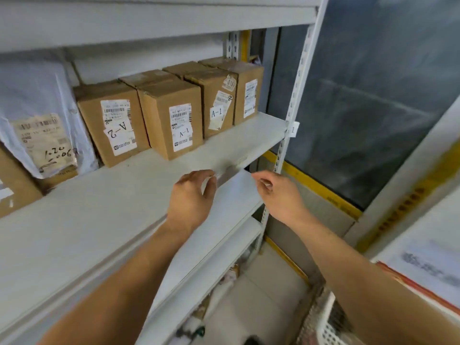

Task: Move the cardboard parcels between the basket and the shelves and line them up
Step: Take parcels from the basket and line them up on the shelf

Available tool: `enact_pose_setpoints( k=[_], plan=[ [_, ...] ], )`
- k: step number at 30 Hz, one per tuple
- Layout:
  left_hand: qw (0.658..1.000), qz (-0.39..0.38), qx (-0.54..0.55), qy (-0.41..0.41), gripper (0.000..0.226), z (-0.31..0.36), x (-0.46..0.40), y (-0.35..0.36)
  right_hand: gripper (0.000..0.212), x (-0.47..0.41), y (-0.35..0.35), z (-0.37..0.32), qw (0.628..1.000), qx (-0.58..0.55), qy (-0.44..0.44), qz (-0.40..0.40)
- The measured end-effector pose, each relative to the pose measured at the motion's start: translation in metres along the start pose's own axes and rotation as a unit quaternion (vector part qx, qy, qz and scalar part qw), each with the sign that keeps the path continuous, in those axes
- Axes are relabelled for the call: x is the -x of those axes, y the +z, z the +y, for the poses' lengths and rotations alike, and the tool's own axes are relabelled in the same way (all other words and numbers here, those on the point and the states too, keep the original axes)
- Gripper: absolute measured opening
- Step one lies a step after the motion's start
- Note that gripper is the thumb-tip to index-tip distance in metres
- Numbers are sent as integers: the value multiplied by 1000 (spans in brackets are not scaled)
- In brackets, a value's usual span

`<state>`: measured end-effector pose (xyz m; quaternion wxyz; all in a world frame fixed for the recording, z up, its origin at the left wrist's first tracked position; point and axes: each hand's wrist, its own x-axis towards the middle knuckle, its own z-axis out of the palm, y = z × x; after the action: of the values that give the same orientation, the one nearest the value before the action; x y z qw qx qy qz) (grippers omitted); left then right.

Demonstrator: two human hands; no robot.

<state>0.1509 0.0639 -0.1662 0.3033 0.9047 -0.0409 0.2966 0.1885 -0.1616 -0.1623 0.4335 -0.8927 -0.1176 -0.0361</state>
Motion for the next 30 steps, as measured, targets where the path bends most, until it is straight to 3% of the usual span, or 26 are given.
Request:
enact_pose_setpoints(
  k=[5,12,20,24,30],
  plan=[
    [992,-100,77,-4,23,45,41,38,26,84,-38,39,994,61,77,41],
    [963,-254,91,6,31,118,97,106,30,185,-91,116,972,114,185,84],
    [914,-400,66,15,35,221,176,205,15,310,-151,222,949,49,294,107],
    [891,-450,51,30,36,276,223,251,39,368,-184,277,924,9,371,94],
    [861,-507,40,20,40,321,270,309,46,420,-210,343,898,-15,428,98]
  ],
)
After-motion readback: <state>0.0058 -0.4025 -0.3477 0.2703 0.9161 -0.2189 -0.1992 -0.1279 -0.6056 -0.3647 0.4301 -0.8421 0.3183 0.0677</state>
